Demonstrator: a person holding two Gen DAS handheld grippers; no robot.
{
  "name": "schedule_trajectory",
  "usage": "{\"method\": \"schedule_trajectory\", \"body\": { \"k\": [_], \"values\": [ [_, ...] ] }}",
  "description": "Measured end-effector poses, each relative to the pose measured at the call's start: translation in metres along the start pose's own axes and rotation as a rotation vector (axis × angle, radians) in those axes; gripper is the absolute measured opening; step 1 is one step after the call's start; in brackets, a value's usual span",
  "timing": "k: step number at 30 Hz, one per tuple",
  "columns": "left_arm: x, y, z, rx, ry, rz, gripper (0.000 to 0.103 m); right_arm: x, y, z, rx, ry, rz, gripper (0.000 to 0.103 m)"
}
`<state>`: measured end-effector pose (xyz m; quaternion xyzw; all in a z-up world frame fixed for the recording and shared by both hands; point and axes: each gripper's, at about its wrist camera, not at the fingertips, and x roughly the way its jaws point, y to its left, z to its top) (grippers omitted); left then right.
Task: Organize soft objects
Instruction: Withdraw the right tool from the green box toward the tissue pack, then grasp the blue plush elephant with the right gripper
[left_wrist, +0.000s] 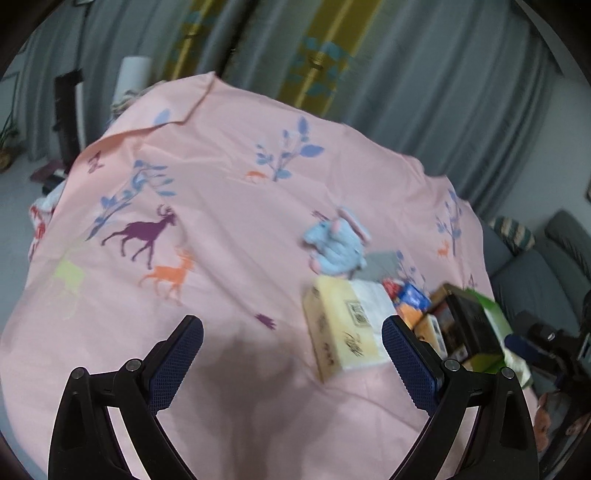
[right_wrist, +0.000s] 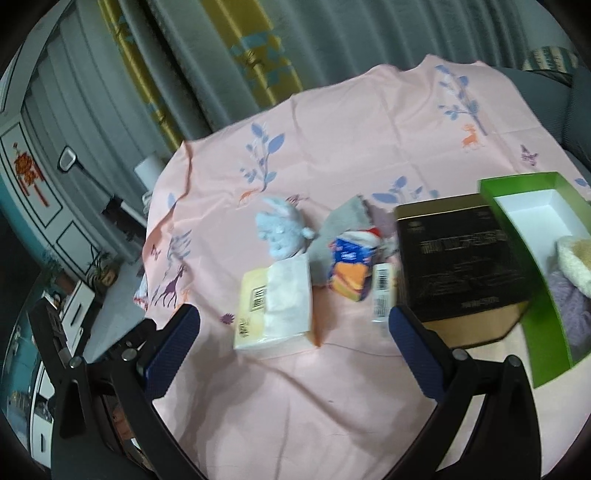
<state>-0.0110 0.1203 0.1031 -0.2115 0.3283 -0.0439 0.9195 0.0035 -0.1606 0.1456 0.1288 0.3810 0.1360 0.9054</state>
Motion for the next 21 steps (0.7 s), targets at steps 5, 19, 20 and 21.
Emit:
{"method": "schedule_trajectory", "body": {
  "k": [5, 19, 20, 21],
  "values": [
    [0.011, 0.011, 0.0, -0.073, 0.068, -0.091, 0.097, 0.043, 0.031, 0.027, -0.041, 0.054, -0.006, 0.101],
    [0.038, 0.043, 0.005, -0.116, 0.129, 0.068, 0.059, 0.25, 0.067, 0.097, -0.205, 0.248, -0.315, 0.08],
    [0.039, 0.045, 0.005, -0.121, 0.136, 0.067, 0.059, 0.256, 0.064, 0.098, -0.195, 0.253, -0.332, 0.075],
    [0.041, 0.044, 0.004, -0.12, 0.142, 0.061, 0.059, 0.263, 0.061, 0.097, -0.192, 0.263, -0.346, 0.066]
  ]
}}
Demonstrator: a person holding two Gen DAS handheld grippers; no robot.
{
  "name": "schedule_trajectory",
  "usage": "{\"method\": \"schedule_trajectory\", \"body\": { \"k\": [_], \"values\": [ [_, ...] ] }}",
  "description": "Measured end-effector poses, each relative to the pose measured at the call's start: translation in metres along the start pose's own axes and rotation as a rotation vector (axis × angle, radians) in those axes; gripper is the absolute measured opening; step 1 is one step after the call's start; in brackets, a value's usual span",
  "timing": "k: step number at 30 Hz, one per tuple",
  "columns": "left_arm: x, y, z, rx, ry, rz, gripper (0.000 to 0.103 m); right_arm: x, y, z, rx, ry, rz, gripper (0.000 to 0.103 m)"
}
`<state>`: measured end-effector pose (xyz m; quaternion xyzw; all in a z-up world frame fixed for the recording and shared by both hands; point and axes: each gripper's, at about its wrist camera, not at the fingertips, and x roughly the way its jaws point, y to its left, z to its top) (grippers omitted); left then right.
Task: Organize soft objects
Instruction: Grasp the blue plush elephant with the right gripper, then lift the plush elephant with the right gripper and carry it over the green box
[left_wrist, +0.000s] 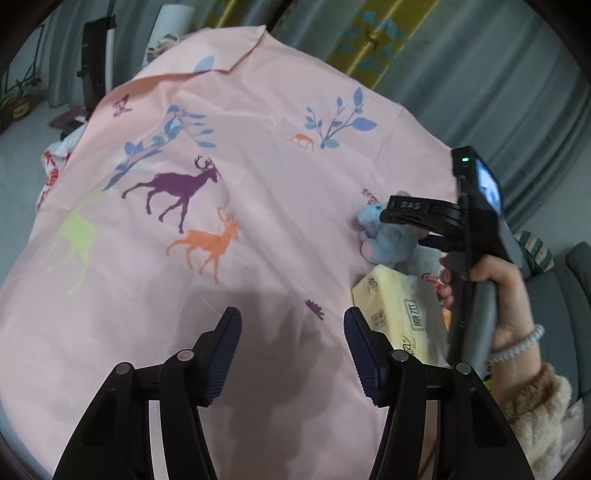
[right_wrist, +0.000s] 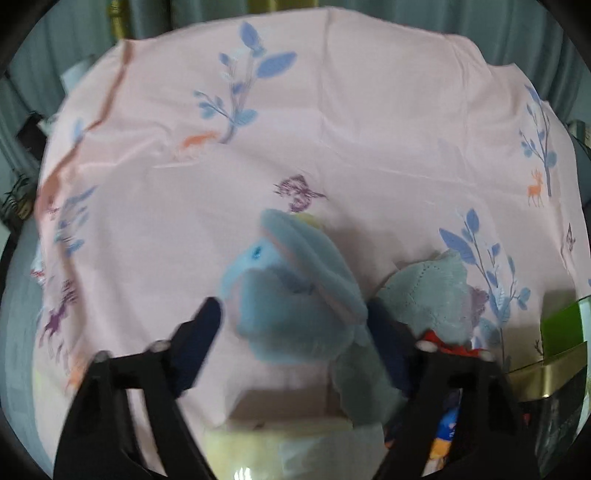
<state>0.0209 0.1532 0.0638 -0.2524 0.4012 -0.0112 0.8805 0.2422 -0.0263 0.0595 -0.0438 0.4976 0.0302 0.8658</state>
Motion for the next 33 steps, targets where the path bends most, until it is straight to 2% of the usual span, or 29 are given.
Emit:
{"method": "schedule_trajectory", "body": {
  "k": [1, 4, 7, 12, 17, 22, 24, 28, 31, 33],
  "values": [
    [0.001, -0.001, 0.0, 0.007, 0.002, -0.003, 0.059, 0.005, 0.001, 0.0, -0.006, 0.01, 0.002, 0.059],
    [0.001, -0.007, -0.002, 0.039, 0.004, 0.007, 0.059, 0.009, 0.001, 0.0, -0.027, -0.029, -0.045, 0.049],
    [0.001, -0.009, -0.003, 0.047, 0.008, 0.014, 0.059, -0.001, -0.01, 0.0, -0.003, -0.074, -0.026, 0.041],
    [-0.001, -0.002, -0.003, 0.015, 0.004, 0.044, 0.059, -0.046, -0.024, -0.012, 0.057, -0.129, 0.124, 0.031],
    [-0.004, -0.003, -0.004, -0.025, 0.026, -0.079, 0.059, -0.116, -0.029, -0.049, 0.031, -0.224, 0.244, 0.031],
    [-0.007, -0.023, -0.012, 0.043, 0.045, -0.113, 0.059, -0.165, -0.048, -0.095, 0.027, -0.272, 0.364, 0.031],
    [-0.009, -0.029, -0.015, 0.053, 0.052, -0.168, 0.059, -0.175, -0.059, -0.122, 0.041, -0.252, 0.432, 0.031],
    [-0.012, -0.046, -0.022, 0.098, 0.066, -0.237, 0.059, -0.158, -0.074, -0.164, 0.082, -0.124, 0.529, 0.031],
    [-0.01, -0.059, -0.03, 0.138, 0.091, -0.256, 0.059, -0.14, -0.074, -0.186, 0.075, -0.053, 0.523, 0.032],
    [-0.006, -0.067, -0.035, 0.162, 0.108, -0.249, 0.059, -0.125, -0.077, -0.195, 0.087, 0.002, 0.485, 0.032]
  ]
}}
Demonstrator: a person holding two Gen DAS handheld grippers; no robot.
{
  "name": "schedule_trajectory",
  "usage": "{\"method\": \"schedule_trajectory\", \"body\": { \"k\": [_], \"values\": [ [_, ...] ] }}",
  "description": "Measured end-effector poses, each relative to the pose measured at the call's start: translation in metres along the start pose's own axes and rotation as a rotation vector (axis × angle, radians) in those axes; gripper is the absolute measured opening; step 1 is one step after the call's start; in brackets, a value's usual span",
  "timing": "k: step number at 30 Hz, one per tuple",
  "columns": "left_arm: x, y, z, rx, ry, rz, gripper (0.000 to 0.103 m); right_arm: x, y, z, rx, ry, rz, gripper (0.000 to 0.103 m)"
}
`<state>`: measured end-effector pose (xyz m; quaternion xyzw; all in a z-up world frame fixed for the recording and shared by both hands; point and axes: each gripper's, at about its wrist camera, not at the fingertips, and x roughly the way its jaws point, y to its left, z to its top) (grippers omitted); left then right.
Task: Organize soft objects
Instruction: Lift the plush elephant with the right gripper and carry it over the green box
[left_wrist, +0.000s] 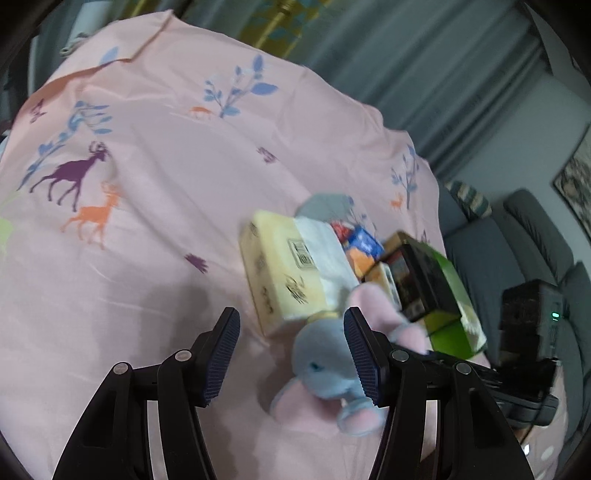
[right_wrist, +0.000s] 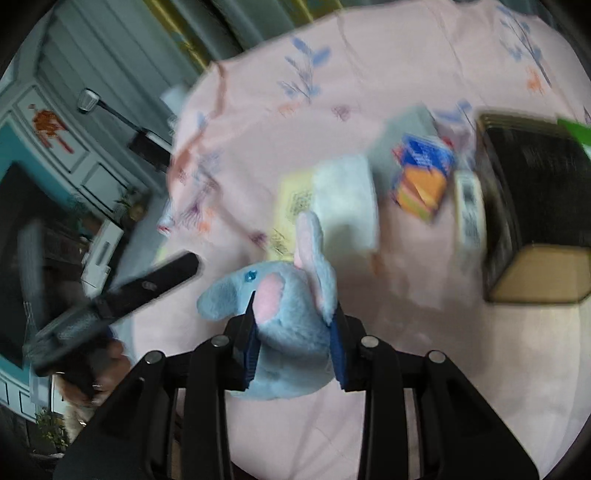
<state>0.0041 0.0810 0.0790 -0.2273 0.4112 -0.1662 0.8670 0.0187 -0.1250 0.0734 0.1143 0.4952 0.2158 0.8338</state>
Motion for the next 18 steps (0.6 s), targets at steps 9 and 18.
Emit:
{"method": "schedule_trajectory", "body": {
  "k": [9, 18],
  "values": [
    [0.031, -0.023, -0.017, 0.097, 0.099, 0.085, 0.076, -0.013, -0.026, -0.005, 0.098, -0.027, -0.073, 0.073],
    [0.046, -0.041, -0.032, 0.122, 0.228, -0.041, 0.085, -0.019, -0.038, -0.003, 0.089, -0.047, -0.007, 0.08]
  ]
}}
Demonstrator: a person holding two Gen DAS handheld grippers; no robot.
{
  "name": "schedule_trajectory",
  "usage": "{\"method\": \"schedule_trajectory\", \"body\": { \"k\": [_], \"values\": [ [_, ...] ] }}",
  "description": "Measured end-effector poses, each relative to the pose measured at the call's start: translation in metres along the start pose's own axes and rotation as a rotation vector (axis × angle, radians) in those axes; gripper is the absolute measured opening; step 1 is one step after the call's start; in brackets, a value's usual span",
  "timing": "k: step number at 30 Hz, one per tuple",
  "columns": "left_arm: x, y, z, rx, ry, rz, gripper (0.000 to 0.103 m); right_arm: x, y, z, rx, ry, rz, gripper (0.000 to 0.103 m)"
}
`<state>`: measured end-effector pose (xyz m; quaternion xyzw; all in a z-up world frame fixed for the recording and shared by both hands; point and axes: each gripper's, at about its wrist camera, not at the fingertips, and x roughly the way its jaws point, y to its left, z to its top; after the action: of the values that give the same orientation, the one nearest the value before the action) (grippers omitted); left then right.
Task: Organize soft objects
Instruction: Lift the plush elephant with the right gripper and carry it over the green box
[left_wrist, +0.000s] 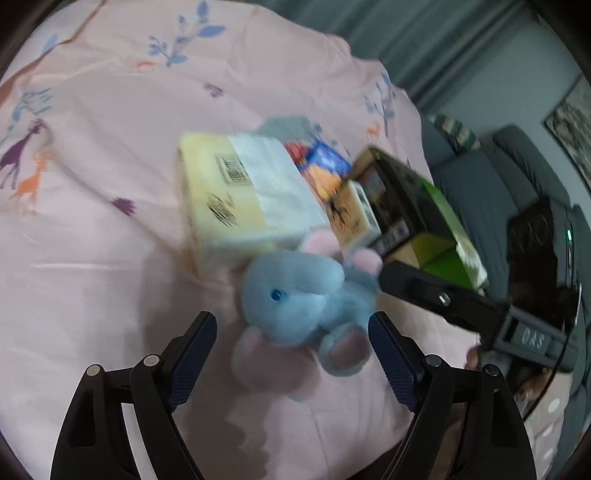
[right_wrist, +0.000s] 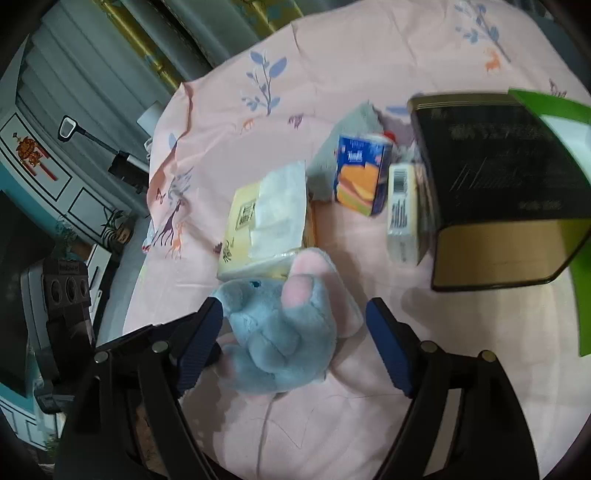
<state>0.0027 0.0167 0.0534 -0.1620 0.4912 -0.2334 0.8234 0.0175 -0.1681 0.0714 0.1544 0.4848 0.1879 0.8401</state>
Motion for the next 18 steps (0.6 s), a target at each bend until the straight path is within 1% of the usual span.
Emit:
{"method": "schedule_trajectory", "body": {
  "k": [2, 4, 5, 10, 13, 14, 18],
  "values": [
    [0.009, -0.006, -0.003, 0.01, 0.027, 0.003, 0.085, 0.006, -0.006, -0.001, 0.018, 0.016, 0.016, 0.081],
    [0.018, -0.011, -0.006, 0.025, 0.048, 0.025, 0.085, 0.013, -0.007, -0.002, 0.013, 0.008, 0.034, 0.085],
    [0.022, -0.014, -0.007, 0.036, 0.051, 0.035, 0.085, 0.016, -0.006, -0.002, 0.006, 0.008, 0.044, 0.086],
    [0.036, -0.021, -0.016, 0.07, 0.068, 0.095, 0.085, 0.034, -0.004, -0.007, 0.01, 0.066, 0.084, 0.087],
    [0.038, -0.018, -0.017, 0.056, 0.058, 0.09, 0.085, 0.043, -0.005, -0.009, 0.015, 0.091, 0.086, 0.086],
    [0.037, -0.016, -0.017, 0.045, 0.05, 0.085, 0.085, 0.047, -0.007, -0.01, 0.032, 0.101, 0.094, 0.085],
    [0.032, -0.011, -0.016, 0.032, 0.031, 0.069, 0.082, 0.051, -0.012, -0.014, 0.088, 0.095, 0.151, 0.07]
  ]
}}
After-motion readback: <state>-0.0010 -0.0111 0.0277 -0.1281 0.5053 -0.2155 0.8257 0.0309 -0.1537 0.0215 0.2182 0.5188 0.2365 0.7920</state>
